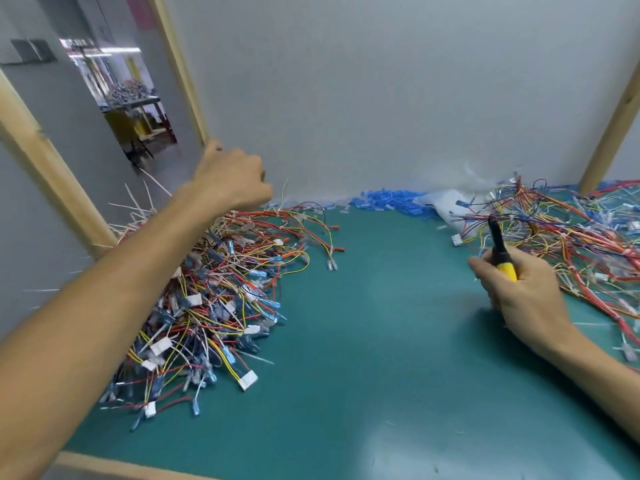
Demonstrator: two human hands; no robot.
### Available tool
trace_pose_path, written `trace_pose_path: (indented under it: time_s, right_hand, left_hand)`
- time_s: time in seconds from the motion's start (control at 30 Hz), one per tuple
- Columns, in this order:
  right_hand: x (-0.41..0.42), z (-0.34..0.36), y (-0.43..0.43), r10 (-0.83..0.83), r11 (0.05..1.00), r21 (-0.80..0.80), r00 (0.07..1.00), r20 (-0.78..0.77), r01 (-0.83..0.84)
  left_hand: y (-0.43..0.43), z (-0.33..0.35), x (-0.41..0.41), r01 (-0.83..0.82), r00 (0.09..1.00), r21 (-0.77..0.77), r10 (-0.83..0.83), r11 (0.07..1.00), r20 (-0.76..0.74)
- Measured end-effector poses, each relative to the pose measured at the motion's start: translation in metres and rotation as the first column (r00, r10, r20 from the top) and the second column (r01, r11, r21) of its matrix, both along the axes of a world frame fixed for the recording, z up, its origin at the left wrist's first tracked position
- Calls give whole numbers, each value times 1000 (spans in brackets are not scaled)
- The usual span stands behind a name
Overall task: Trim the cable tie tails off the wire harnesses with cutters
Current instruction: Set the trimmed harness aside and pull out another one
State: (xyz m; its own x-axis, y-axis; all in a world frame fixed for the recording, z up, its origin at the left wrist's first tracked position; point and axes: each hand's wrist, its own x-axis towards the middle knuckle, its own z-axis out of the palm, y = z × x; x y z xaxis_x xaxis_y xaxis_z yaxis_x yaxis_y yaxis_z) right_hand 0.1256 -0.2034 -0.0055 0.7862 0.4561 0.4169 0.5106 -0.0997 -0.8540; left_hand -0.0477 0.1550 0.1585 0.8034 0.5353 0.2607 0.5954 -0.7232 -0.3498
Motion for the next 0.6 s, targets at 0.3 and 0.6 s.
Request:
trace_pose_path:
  time_s: [0.3,0.6]
  right_hand:
    - [0,3,-2,-9,997,81,993,-118,19]
    - [11,1,-1,70,974,227,938,-339,9]
  left_hand:
    - [50,-58,61,-25,984,-241,-19,970,-176]
    - [70,37,62,109,533,-204,116,973,838]
